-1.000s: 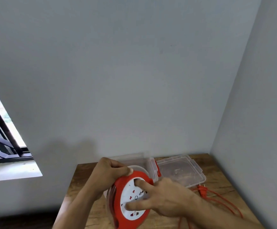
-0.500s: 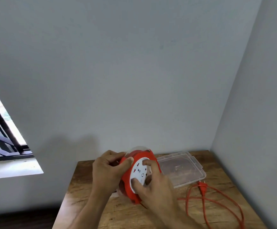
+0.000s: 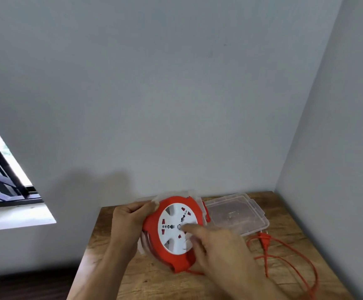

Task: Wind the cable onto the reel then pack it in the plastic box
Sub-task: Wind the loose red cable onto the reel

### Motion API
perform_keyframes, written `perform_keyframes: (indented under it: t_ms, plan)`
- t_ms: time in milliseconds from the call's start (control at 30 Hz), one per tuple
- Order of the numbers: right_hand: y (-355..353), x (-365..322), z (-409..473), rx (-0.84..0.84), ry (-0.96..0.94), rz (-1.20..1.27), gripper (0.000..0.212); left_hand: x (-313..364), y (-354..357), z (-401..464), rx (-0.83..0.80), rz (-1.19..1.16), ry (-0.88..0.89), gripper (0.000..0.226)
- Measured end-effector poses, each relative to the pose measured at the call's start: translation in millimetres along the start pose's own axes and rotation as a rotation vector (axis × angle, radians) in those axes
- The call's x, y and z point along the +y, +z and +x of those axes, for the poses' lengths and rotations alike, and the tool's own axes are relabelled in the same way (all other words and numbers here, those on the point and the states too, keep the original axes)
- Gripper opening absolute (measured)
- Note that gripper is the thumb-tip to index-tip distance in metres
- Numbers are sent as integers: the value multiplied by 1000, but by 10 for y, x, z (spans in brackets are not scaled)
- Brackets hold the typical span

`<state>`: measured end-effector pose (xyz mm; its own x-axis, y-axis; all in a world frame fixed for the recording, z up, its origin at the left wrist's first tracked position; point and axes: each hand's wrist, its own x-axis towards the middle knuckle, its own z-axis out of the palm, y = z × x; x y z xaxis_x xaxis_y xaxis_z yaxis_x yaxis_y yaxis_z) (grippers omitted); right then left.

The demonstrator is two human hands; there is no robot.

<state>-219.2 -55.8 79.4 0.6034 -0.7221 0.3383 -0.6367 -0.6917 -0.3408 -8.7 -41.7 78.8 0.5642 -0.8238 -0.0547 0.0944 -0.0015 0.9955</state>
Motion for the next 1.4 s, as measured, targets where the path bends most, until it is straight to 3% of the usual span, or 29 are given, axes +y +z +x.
perform_keyframes:
  t_ms: [67, 133, 233, 300, 433, 533, 633, 733, 833, 900, 967, 1100, 1233, 1300, 1400]
  plan:
    - [11, 97, -25, -75, -314, -171, 50, 71, -24, 7, -85, 94, -11, 11]
    - [42, 148, 16, -169, -502, -320, 57, 134, -27, 11, -179, 205, -28, 14]
    - [24, 181, 125, -283, -629, -383, 57, 174, -13, 34, -327, 355, -75, 17]
    - [13, 213, 184, -245, -710, -436, 53, 154, 21, 33, -384, 428, -81, 15]
    - [179, 377, 247, -149, -853, -549, 55, 89, 77, -24, -327, 435, -1, 13]
    - [382, 431, 224, -16, -602, -397, 54, 67, 74, -54, -232, 336, 61, 22]
    - [498, 330, 179, 118, -129, -69, 59, 8, 96, -89, -116, 218, 142, 23]
    - [531, 11, 118, 133, 397, 562, 57, -94, 137, -130, -9, 137, 207, 10]
    - [562, -173, 138, 55, 882, 1210, 43, -189, 159, -178, 51, 111, 249, 21]
    - [560, -168, 93, 22, 1031, 1463, 33, -216, 151, -194, 66, 79, 253, 20]
    - [553, -131, 51, 10, 1049, 1516, 29, -221, 146, -186, 46, 92, 245, 20]
    - [583, -121, 5, -12, 1071, 1465, 37, -155, 183, -198, -48, 265, 247, 18]
    - [526, -54, 21, -36, 954, 1263, 36, -66, 216, -176, -105, 460, 217, 21]
    - [470, 22, 10, -81, 719, 873, 35, -55, 204, -118, -84, 542, 184, 14]
    - [356, 206, -16, -83, 119, 42, 33, -80, 177, -78, -103, 568, 133, 7]
